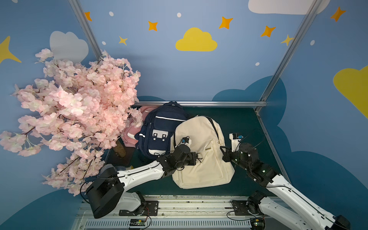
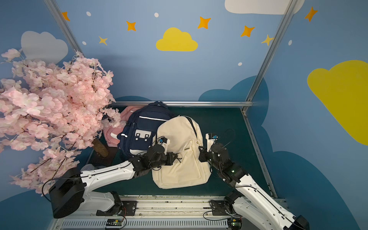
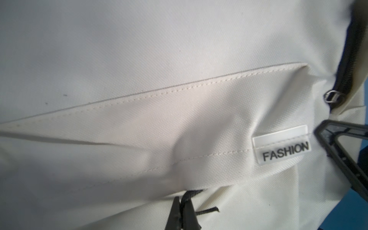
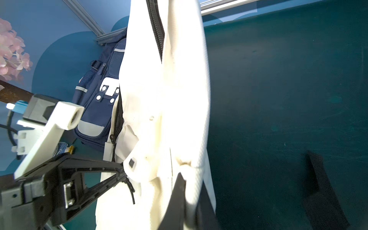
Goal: Zip up the backpack
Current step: Zip the zipper on the backpack.
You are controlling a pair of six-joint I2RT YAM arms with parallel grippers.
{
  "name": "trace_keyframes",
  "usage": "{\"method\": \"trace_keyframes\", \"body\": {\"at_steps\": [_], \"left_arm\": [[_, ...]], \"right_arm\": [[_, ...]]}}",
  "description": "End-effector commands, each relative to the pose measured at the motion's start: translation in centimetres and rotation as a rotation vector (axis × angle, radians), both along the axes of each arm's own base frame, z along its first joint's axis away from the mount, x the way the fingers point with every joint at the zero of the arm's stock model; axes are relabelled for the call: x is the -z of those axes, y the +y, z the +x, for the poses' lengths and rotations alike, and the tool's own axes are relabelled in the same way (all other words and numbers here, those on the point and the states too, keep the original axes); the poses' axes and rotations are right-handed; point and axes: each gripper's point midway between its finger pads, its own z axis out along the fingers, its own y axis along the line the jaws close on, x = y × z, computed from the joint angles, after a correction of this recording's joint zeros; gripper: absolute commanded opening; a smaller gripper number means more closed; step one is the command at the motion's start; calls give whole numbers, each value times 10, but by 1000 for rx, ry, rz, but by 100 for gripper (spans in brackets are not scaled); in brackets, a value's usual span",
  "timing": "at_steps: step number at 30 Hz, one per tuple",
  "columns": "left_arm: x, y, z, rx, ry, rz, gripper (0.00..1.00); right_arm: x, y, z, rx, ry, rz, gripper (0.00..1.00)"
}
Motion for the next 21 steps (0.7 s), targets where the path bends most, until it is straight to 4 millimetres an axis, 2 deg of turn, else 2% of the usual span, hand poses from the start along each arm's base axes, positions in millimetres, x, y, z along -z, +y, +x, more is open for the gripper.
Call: {"method": "trace_keyframes", "body": {"at_steps": [1, 2, 5, 8, 12, 17, 21], "left_arm": [[19, 31, -1, -58, 20, 95, 2], [20, 37, -1, -68, 20, 101, 2], [25, 56, -3, -98, 33, 127, 3], [34, 78, -7, -135, 43, 148, 2], [34, 93, -8, -155, 42, 156, 3], [27, 117, -6, -201, 22, 188, 3], [24, 121, -5, -171, 26, 174, 3]], "right_arm": [[-30, -17, 15, 99, -108, -13, 0], [-43, -22, 17, 118, -136, -9, 0], [-46, -33, 20, 153, -153, -23, 0], [-45, -35, 21, 148, -140, -10, 0], [-44, -32, 22, 137, -136, 3, 0], [-45, -43, 24, 174, -137, -5, 0], [-39, -49, 26, 190, -117, -18, 0]]}}
